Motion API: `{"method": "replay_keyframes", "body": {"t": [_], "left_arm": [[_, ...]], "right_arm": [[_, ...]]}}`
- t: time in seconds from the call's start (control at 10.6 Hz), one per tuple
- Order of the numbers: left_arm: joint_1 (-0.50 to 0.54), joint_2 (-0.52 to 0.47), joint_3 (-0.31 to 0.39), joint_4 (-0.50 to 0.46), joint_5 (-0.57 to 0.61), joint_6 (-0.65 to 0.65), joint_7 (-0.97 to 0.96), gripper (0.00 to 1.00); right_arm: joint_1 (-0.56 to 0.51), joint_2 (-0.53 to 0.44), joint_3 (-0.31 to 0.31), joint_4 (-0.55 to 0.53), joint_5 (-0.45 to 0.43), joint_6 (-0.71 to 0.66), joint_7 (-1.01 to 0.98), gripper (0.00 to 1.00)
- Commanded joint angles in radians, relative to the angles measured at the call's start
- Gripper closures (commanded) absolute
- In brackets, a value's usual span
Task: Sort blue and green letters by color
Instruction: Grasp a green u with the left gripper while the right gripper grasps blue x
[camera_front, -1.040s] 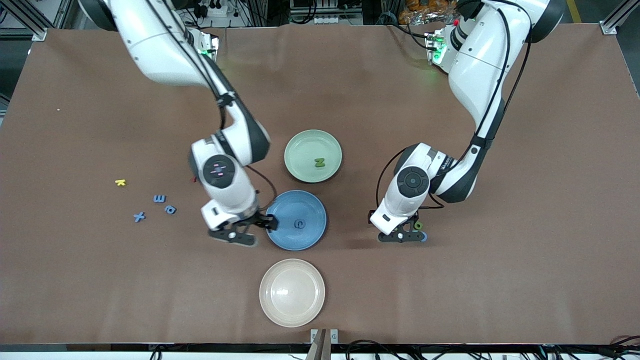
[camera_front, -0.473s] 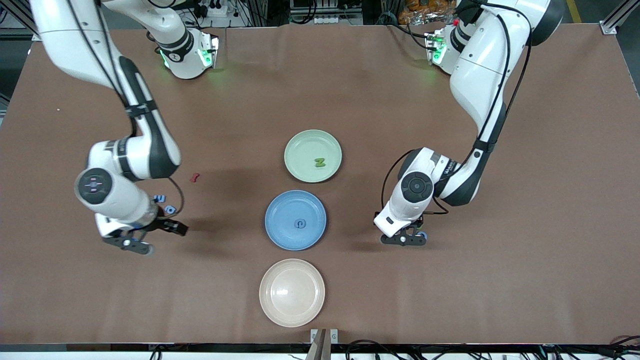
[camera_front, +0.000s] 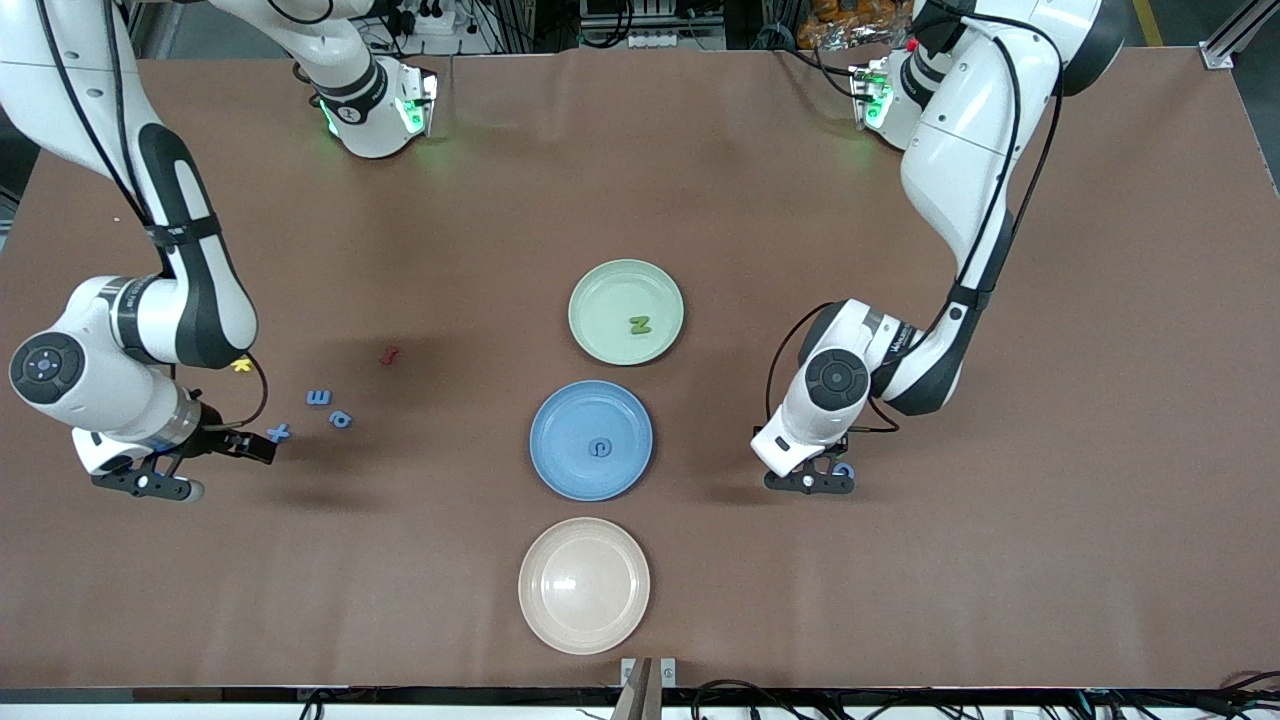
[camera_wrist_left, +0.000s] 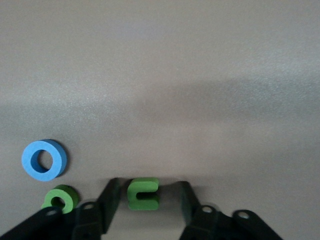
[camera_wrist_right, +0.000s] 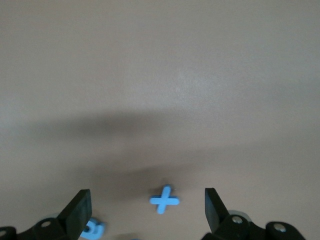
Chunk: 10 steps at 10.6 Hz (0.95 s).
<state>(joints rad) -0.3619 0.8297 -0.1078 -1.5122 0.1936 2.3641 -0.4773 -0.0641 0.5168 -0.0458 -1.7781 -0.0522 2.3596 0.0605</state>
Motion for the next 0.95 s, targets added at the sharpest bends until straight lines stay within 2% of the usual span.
{"method": "replay_keyframes", "body": {"t": [0.0, 0.28, 0.47, 0.66, 0.85], "left_arm": [[-0.003, 0.006, 0.0, 0.017, 0.01, -0.006, 0.005, 1.0], [-0.008, -0.021, -0.018, 0.018, -0.011, -0.031, -0.007, 1.0], [-0.011, -0.035, -0.07, 0.017, -0.077, -0.062, -0.084, 1.0], [-0.025, -0.05, -0.128, 0.015, -0.079, -0.083, -0.2, 1.0], [-0.029, -0.058, -0.219, 0.015, -0.077, -0.109, -0.355, 1.0]], "right_arm": [[-0.036, -0.031, 0.018, -0.104, -0.008, 0.059, -0.253, 0.0], [-0.052, -0.038, 0.018, -0.187, -0.006, 0.148, -0.422, 0.0], [-0.066, -0.029, 0.018, -0.221, -0.005, 0.208, -0.472, 0.0], [-0.071, -0.026, 0.018, -0.237, -0.005, 0.217, -0.478, 0.0], [-0.069, 0.008, 0.018, -0.248, -0.003, 0.288, -0.476, 0.0]]}}
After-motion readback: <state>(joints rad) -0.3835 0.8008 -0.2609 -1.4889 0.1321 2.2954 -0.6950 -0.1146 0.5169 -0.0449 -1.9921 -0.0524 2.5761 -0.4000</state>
